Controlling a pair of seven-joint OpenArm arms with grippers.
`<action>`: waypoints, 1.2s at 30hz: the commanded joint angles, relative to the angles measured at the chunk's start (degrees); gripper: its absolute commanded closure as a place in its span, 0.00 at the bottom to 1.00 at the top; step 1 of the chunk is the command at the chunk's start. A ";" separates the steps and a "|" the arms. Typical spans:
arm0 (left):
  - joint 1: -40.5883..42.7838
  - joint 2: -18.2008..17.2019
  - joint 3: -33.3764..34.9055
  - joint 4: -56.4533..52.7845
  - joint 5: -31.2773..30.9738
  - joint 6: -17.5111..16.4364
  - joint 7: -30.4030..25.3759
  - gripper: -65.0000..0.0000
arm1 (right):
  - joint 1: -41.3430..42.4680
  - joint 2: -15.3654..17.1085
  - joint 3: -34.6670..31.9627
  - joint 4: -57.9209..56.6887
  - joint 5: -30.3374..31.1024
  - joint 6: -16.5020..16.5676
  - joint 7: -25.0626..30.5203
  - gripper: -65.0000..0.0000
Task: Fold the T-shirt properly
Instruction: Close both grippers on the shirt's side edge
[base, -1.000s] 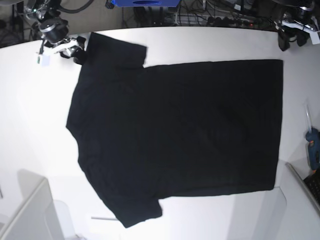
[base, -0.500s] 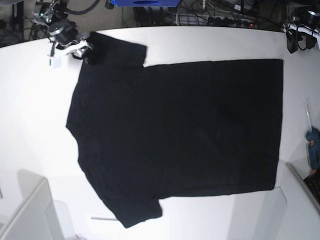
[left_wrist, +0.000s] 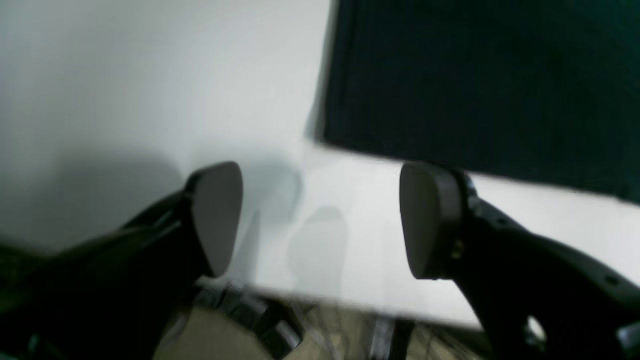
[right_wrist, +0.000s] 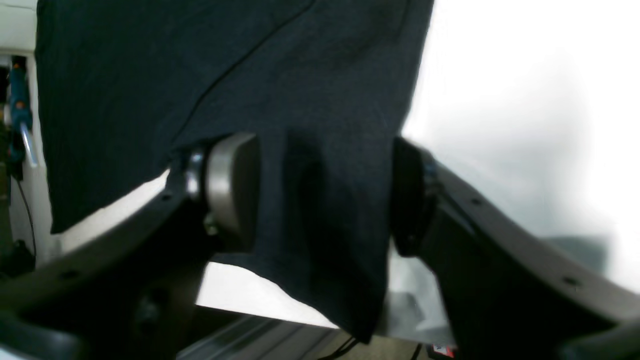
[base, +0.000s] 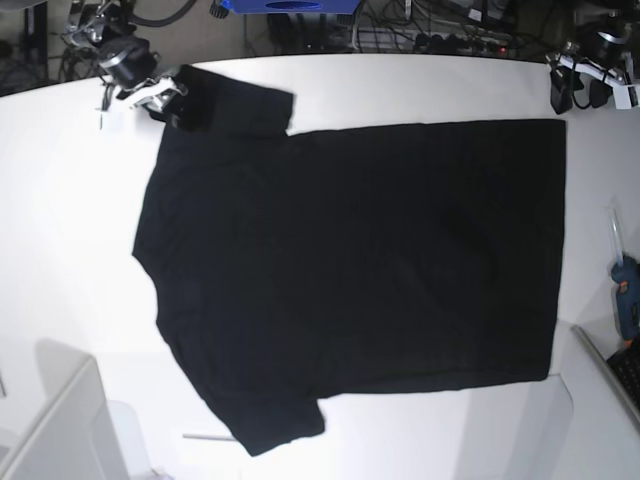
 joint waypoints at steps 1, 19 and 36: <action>0.55 -0.67 -0.35 0.22 -0.84 0.03 -1.19 0.28 | -0.54 0.03 -0.09 -1.01 -3.31 -1.65 -3.13 0.54; -7.02 -0.67 0.44 -9.81 -0.84 0.21 -1.11 0.29 | 0.69 0.12 -0.09 -3.29 -3.31 -1.30 -3.56 1.00; -9.65 -0.49 7.30 -10.77 -0.84 5.48 -1.11 0.29 | 0.43 0.12 -0.09 -3.12 -3.31 -1.30 -3.56 1.00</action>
